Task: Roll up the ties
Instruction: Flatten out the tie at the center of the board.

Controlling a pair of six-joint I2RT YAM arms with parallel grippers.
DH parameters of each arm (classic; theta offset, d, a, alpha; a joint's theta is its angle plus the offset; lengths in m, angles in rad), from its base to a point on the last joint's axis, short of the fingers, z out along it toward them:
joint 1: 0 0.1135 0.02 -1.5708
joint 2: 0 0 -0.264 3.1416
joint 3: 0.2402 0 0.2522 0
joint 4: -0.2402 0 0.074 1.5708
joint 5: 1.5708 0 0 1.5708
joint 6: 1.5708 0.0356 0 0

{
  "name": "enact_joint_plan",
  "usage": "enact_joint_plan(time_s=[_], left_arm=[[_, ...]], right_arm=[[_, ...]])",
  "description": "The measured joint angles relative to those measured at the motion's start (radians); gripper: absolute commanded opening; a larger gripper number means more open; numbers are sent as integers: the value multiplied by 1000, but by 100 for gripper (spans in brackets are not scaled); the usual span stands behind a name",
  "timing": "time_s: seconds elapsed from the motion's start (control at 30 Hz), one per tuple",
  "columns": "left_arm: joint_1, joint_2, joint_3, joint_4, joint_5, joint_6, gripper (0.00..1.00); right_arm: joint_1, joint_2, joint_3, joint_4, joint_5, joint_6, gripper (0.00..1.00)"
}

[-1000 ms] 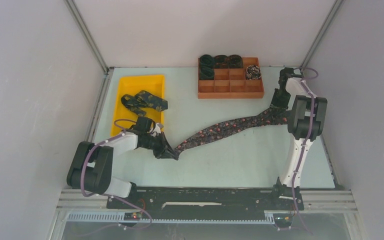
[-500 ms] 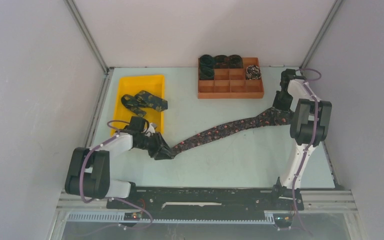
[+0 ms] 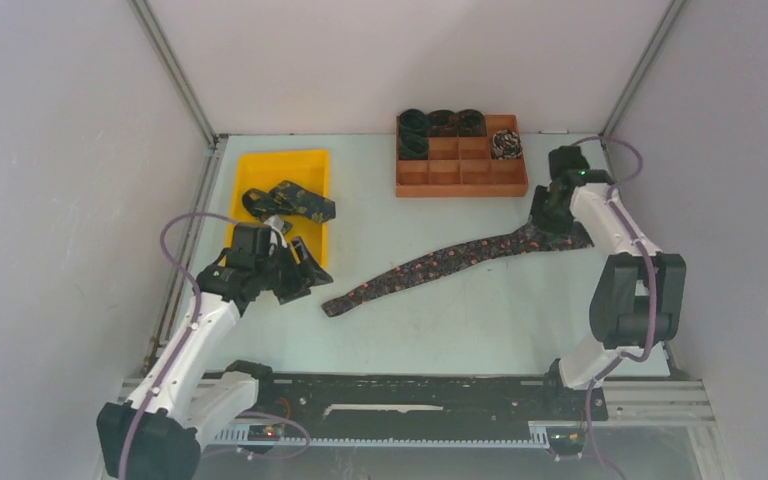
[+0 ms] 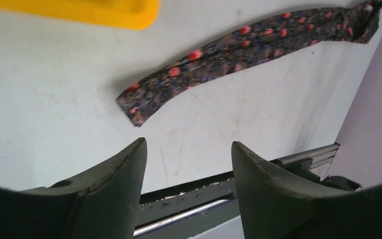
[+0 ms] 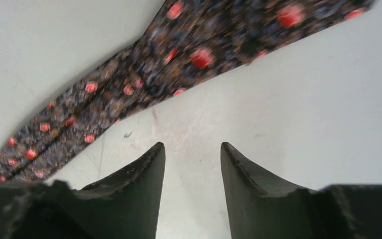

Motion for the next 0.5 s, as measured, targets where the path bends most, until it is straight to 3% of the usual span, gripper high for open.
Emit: enact_joint_plan(time_s=[0.2, 0.33, 0.5], left_arm=[[-192, 89, 197, -20, -155, 39, 48], [-257, 264, 307, 7, -204, 57, 39], [-298, 548, 472, 20, -223, 81, 34]], right_arm=[[241, -102, -245, 116, -26, 60, 35], [412, -160, -368, 193, -40, 134, 29], [572, -167, -405, 284, -22, 227, 22]])
